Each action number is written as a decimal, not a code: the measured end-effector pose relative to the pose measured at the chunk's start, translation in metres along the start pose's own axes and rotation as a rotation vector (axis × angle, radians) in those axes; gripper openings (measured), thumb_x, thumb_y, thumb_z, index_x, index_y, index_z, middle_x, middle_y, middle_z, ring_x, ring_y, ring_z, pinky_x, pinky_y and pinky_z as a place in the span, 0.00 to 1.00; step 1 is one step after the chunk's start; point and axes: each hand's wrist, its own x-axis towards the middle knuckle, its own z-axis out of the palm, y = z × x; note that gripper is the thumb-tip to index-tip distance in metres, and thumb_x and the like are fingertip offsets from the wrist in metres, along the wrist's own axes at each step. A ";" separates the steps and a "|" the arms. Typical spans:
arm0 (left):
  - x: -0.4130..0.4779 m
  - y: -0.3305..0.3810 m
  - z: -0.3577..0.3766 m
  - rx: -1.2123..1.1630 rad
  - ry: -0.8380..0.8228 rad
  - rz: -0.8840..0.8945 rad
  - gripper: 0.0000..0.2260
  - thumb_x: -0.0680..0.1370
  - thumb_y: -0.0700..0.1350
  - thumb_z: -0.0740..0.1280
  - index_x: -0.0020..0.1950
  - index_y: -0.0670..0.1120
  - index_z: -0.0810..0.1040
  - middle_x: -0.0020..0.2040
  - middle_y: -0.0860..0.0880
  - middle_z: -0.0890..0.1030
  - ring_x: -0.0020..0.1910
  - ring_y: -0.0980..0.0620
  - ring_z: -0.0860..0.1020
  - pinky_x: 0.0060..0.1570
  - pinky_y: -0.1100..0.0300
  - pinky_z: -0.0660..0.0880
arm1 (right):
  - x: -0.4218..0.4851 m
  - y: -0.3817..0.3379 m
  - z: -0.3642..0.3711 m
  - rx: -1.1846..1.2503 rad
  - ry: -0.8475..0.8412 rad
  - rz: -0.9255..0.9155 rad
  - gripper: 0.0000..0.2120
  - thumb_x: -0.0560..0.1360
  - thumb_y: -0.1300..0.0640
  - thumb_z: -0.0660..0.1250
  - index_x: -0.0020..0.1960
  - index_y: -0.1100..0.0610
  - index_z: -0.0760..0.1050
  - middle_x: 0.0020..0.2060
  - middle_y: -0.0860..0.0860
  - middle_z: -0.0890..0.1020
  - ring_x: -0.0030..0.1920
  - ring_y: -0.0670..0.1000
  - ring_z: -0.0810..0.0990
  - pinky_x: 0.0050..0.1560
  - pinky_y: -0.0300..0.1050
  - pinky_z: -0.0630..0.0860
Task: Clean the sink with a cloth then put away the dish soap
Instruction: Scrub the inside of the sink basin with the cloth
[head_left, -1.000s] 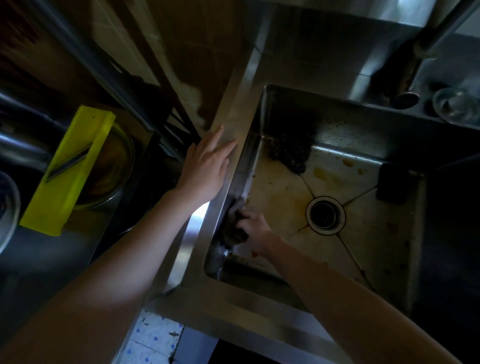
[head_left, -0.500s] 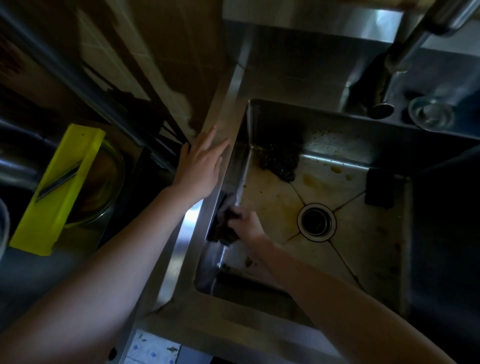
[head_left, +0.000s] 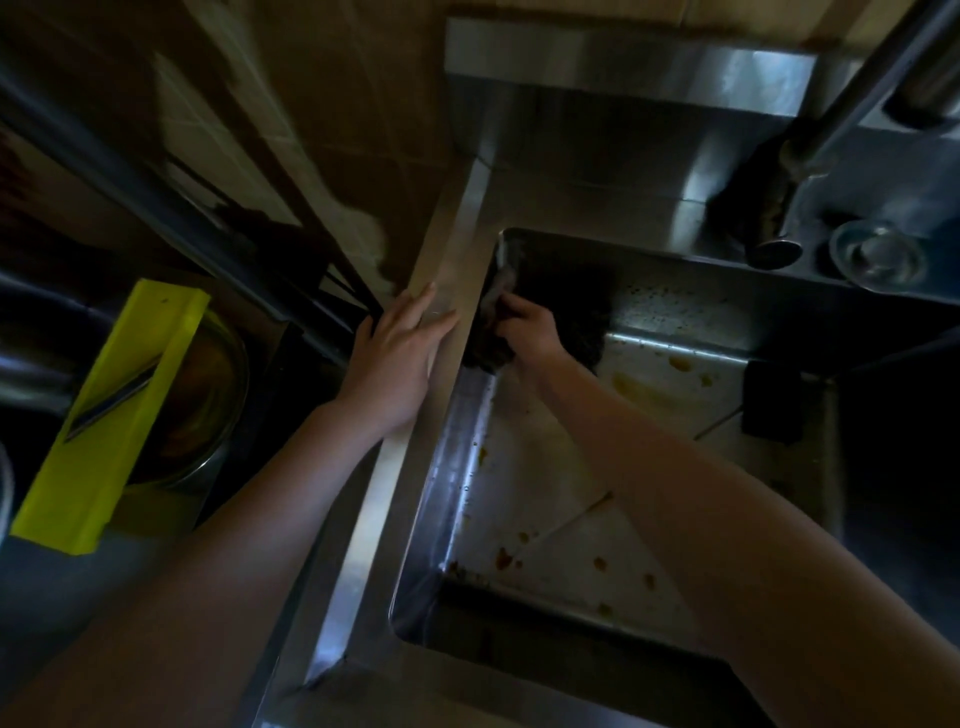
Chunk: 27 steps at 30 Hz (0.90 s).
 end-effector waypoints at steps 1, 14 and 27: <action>0.000 0.000 0.000 -0.003 -0.001 -0.006 0.23 0.79 0.38 0.59 0.73 0.54 0.64 0.77 0.48 0.54 0.75 0.44 0.52 0.68 0.40 0.57 | 0.006 -0.006 0.000 0.027 -0.003 0.003 0.26 0.73 0.78 0.53 0.68 0.65 0.69 0.53 0.60 0.78 0.51 0.58 0.78 0.43 0.39 0.78; 0.002 0.001 0.003 -0.066 0.009 0.001 0.20 0.80 0.41 0.57 0.71 0.52 0.67 0.77 0.47 0.57 0.74 0.41 0.55 0.66 0.40 0.62 | -0.040 0.007 -0.003 0.039 -0.106 0.006 0.18 0.73 0.78 0.55 0.57 0.68 0.74 0.40 0.62 0.81 0.37 0.58 0.80 0.38 0.44 0.80; 0.011 0.010 -0.013 -0.080 0.145 0.043 0.17 0.78 0.37 0.60 0.65 0.46 0.75 0.71 0.42 0.67 0.68 0.41 0.67 0.65 0.46 0.66 | -0.092 0.051 -0.005 -0.011 -0.209 0.126 0.14 0.73 0.77 0.56 0.49 0.65 0.76 0.32 0.59 0.76 0.25 0.52 0.73 0.25 0.39 0.68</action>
